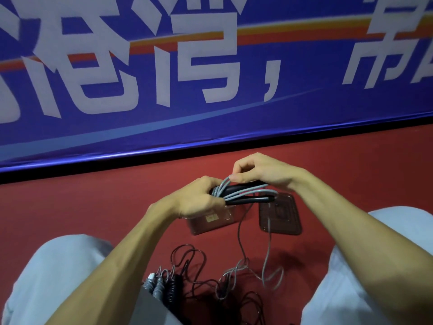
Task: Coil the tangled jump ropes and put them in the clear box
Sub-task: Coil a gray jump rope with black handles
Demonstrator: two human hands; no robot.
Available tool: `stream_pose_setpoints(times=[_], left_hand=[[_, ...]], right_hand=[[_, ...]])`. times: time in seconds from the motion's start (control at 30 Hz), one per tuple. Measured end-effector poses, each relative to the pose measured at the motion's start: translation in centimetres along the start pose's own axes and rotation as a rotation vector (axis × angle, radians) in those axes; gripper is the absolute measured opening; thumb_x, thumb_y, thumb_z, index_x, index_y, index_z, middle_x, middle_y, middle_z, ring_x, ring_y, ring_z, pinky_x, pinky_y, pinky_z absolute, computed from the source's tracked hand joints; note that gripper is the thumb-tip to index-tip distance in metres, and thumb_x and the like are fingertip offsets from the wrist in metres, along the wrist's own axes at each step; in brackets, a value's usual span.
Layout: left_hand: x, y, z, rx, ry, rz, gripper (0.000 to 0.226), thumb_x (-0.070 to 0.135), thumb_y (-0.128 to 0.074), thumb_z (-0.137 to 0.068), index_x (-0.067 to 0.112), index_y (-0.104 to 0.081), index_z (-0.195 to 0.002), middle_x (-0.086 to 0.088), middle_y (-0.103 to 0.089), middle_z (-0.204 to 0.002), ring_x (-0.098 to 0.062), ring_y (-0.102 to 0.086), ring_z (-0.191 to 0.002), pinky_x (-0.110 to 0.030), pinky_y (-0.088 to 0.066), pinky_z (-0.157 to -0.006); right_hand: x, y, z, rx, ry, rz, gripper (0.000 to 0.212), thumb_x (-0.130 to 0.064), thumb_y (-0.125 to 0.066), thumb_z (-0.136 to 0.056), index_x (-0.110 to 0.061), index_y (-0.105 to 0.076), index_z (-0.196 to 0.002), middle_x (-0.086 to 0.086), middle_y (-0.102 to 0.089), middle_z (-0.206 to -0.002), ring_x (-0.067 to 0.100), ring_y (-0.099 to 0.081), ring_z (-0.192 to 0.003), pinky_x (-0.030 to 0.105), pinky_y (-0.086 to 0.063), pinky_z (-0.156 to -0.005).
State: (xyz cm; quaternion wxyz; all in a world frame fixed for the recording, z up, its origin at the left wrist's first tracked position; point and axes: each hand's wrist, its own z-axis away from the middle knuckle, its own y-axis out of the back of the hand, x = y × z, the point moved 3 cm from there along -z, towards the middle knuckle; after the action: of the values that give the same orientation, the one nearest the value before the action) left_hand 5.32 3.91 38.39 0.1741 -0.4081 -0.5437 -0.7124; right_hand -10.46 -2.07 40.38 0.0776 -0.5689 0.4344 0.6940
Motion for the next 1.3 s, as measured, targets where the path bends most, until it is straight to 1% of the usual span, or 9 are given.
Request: stream_pose_setpoints(times=[0.27,0.37,0.47,0.67,0.9,0.97,1.07,1.2,1.3], left_hand=[[0.3,1.7,0.9,-0.027,-0.044,0.263,0.049,0.006,-0.06,-0.065,0.009,-0.055,-0.114,0.008,-0.058,-0.066,-0.007,-0.052,-0.053,-0.017,-0.041,-0.048],[0.1,2.2,0.9,0.027,-0.069,0.572,0.063,0.0,-0.058,-0.065,0.017,-0.052,-0.125,0.002,-0.059,-0.065,-0.007,-0.052,-0.048,-0.014,-0.038,-0.043],[-0.2,2.8,0.5,0.194,-0.067,0.676,0.071,-0.001,-0.066,-0.074,0.037,-0.051,-0.132,-0.01,-0.057,-0.076,-0.016,-0.052,-0.059,-0.019,-0.037,-0.044],[-1.5,1.9,-0.7,0.284,0.007,0.481,0.029,0.0,-0.064,-0.087,0.015,-0.061,-0.112,-0.004,-0.047,-0.062,-0.008,-0.036,-0.042,-0.018,-0.03,-0.041],[-3.6,2.0,-2.1,0.42,0.059,0.318,0.024,0.007,-0.067,-0.087,0.012,-0.044,-0.088,-0.005,-0.045,-0.06,-0.01,-0.037,-0.041,-0.023,-0.031,-0.042],[-4.4,2.3,-2.3,0.486,0.104,0.19,0.029,0.013,-0.072,-0.083,0.014,-0.044,-0.086,-0.001,-0.05,-0.061,-0.011,-0.042,-0.043,-0.027,-0.036,-0.046],[-5.2,2.2,-2.5,0.526,0.153,-0.042,0.034,0.022,-0.076,-0.08,0.019,-0.043,-0.083,0.002,-0.056,-0.067,-0.013,-0.048,-0.052,-0.026,-0.039,-0.051],[-5.2,2.1,-2.8,0.46,0.133,-0.294,0.032,0.03,-0.076,-0.081,0.015,-0.051,-0.093,0.003,-0.058,-0.073,-0.018,-0.056,-0.065,-0.026,-0.043,-0.054],[-5.0,2.2,-2.7,0.415,0.092,-0.289,0.036,0.04,-0.081,-0.075,0.016,-0.061,-0.093,0.004,-0.058,-0.069,-0.014,-0.052,-0.062,-0.03,-0.043,-0.057]], right_hand=[[0.2,0.1,-0.5,-0.162,-0.052,-0.505,0.027,-0.029,-0.05,-0.09,-0.007,-0.064,-0.083,0.001,-0.063,-0.069,0.008,-0.06,-0.059,0.019,-0.049,-0.056],[0.8,-0.2,-0.7,-0.042,-0.147,-0.836,0.041,-0.044,-0.046,-0.091,-0.009,-0.064,-0.08,0.003,-0.059,-0.061,0.011,-0.052,-0.047,0.02,-0.042,-0.041],[1.3,-1.0,-0.7,0.061,-0.167,-0.985,0.028,-0.023,-0.033,-0.098,-0.01,-0.055,-0.086,0.002,-0.061,-0.061,0.012,-0.043,-0.047,0.015,-0.03,-0.036],[2.0,-3.0,-0.3,-0.057,-0.212,-0.38,0.009,0.003,-0.048,-0.094,-0.003,-0.053,-0.088,0.01,-0.06,-0.07,0.016,-0.058,-0.056,0.025,-0.052,-0.049],[3.7,-3.5,0.5,-0.22,-0.386,0.261,0.013,-0.011,-0.047,-0.1,-0.008,-0.048,-0.087,0.011,-0.062,-0.066,0.02,-0.065,-0.055,0.035,-0.058,-0.061],[3.3,-3.4,0.9,-0.245,-0.328,0.421,0.014,-0.016,-0.049,-0.099,-0.012,-0.049,-0.086,0.008,-0.065,-0.068,0.021,-0.068,-0.059,0.041,-0.059,-0.072],[1.9,-3.3,1.2,-0.179,-0.159,0.624,0.011,-0.022,-0.05,-0.098,-0.014,-0.055,-0.092,0.002,-0.065,-0.071,0.02,-0.067,-0.069,0.031,-0.052,-0.07],[0.8,-3.1,1.3,-0.041,0.11,0.806,0.013,-0.022,-0.047,-0.099,-0.018,-0.05,-0.086,0.001,-0.058,-0.086,0.023,-0.055,-0.083,0.036,-0.041,-0.074],[0.5,-2.6,1.4,0.069,0.222,0.909,0.012,-0.022,-0.045,-0.099,-0.018,-0.055,-0.094,-0.001,-0.059,-0.095,0.023,-0.058,-0.093,0.037,-0.046,-0.075]])
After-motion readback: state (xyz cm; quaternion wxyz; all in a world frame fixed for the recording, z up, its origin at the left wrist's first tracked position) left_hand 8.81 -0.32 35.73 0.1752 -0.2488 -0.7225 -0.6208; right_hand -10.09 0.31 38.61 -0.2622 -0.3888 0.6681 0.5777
